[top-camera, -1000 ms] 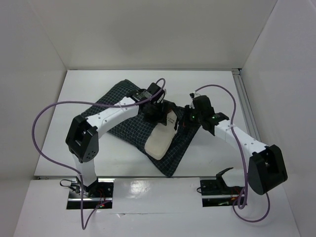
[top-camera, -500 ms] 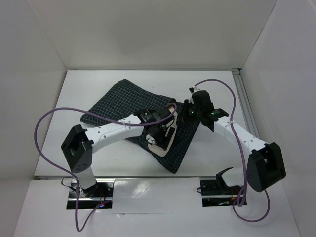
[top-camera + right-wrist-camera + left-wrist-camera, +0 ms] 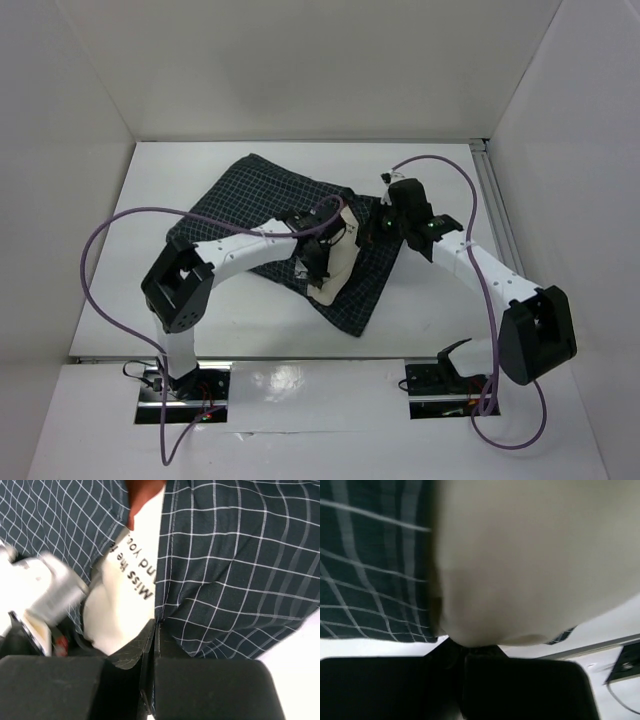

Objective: Put the pillow into the pillowcase

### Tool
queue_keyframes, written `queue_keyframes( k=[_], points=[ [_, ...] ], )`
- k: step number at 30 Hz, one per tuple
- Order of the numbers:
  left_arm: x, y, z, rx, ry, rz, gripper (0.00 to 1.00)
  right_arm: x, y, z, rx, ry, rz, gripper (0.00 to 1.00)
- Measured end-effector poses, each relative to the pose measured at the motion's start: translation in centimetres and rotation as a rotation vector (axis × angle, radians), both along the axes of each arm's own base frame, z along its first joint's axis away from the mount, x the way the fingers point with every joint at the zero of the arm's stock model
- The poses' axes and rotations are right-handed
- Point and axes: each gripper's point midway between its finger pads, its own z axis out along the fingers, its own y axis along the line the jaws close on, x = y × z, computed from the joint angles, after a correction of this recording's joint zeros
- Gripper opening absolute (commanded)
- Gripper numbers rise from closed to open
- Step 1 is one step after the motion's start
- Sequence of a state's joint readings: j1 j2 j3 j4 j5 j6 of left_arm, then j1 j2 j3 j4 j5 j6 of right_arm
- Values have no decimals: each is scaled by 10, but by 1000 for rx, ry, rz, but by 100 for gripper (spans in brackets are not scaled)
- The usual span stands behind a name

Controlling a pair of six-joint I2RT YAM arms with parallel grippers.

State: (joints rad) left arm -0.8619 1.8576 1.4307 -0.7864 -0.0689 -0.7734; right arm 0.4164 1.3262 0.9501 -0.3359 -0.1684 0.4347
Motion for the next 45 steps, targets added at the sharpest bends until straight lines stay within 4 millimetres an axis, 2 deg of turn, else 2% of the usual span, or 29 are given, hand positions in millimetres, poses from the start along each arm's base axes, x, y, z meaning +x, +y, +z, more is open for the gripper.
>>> queue_keyframes(
  k=[1, 2, 3, 4, 5, 7, 9, 11, 13, 16, 18, 21, 23, 27, 34, 35, 38, 39, 41, 42, 43, 44, 45],
  points=[
    [5, 3, 1, -15, 12, 32, 0, 3, 0, 2, -7, -8, 0, 0],
    [13, 7, 3, -33, 14, 61, 0, 7, -1, 5, -13, -19, -4, 8],
    [20, 12, 5, -49, 15, 84, 0, 11, -2, 8, -19, -29, -13, 43],
    [26, 15, 8, -63, 16, 102, 0, 14, -4, 10, -22, -34, -27, 67],
    [33, 18, 10, -80, 10, 118, 0, 15, -5, 11, -28, -34, -34, 79],
    [54, 19, 15, -131, -21, 149, 0, 19, -10, 11, -45, -40, -67, 91],
    [65, 21, 18, -170, -27, 166, 0, 21, -17, 8, -57, -37, -118, 91],
    [70, 22, 19, -182, -38, 160, 0, 17, -24, 3, -57, -29, -167, 79],
    [71, 20, 20, -191, -42, 150, 0, 8, -31, -3, -37, -13, -215, 73],
    [72, 19, 22, -194, -47, 134, 0, -7, -34, -10, 23, 11, -276, 70],
    [74, 17, 26, -204, -52, 126, 0, -7, -30, -13, 49, 24, -297, 70],
    [78, 12, 32, -222, -61, 119, 0, -2, -18, -21, 61, 43, -295, 64],
    [80, 11, 34, -229, -65, 117, 0, 1, -8, -30, 58, 59, -284, 55],
    [81, 11, 33, -231, -56, 119, 0, 11, 2, -43, 41, 80, -292, 52],
    [79, 11, 32, -236, -51, 97, 0, 41, 8, -51, 28, 59, -339, 50],
    [79, 11, 32, -237, -50, 95, 0, 44, 9, -53, 25, 58, -345, 45],
    [79, 10, 33, -239, -49, 92, 0, 49, 8, -59, 16, 65, -367, 37],
    [79, 10, 33, -240, -49, 90, 0, 50, 8, -61, 13, 65, -374, 23],
    [79, 10, 33, -241, -48, 89, 0, 53, 6, -63, 8, 58, -390, 14],
    [79, 10, 33, -241, -48, 88, 0, 55, 5, -63, 6, 53, -397, 13],
    [79, 10, 33, -242, -47, 88, 0, 55, 5, -63, 3, 48, -405, 5],
    [79, 11, 33, -243, -47, 89, 0, 56, 4, -63, 0, 42, -408, 0],
    [80, 11, 33, -244, -48, 91, 0, 57, 4, -62, -4, 35, -408, 0]
  ],
)
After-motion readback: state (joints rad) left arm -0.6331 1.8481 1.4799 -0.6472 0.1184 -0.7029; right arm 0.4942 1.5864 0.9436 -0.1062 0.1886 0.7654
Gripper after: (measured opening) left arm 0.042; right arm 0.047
